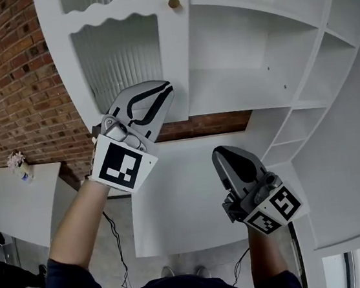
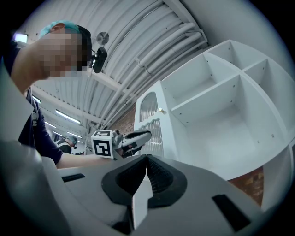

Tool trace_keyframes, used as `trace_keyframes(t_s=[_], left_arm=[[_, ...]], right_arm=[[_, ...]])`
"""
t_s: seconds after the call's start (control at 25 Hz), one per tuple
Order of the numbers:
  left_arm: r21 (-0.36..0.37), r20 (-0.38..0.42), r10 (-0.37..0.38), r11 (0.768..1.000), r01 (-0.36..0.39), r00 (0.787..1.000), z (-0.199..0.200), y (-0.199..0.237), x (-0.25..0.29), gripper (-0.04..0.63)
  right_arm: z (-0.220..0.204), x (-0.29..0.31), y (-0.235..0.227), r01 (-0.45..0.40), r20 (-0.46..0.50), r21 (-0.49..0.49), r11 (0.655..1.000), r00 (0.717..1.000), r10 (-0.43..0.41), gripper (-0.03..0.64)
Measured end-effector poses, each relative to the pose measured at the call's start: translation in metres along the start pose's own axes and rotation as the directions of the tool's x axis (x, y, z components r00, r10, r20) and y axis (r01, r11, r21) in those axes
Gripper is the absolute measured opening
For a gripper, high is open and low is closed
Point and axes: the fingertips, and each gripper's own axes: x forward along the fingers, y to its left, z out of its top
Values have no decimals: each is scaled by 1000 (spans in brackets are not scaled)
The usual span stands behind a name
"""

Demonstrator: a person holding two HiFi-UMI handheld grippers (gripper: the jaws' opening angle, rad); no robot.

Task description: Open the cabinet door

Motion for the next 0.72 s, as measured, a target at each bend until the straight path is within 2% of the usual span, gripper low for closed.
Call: trace_keyframes(t_s=[0.36, 0.72], left_arm=[[166, -9, 63, 984, -61, 998, 20, 60, 26, 91], [340, -53, 101, 937, -77, 994, 36, 103, 60, 115]], right_arm=[[14, 8, -11, -13, 17, -30, 999, 1000, 14, 26], [14, 9, -21, -14, 12, -28, 1000, 1000, 14, 26]])
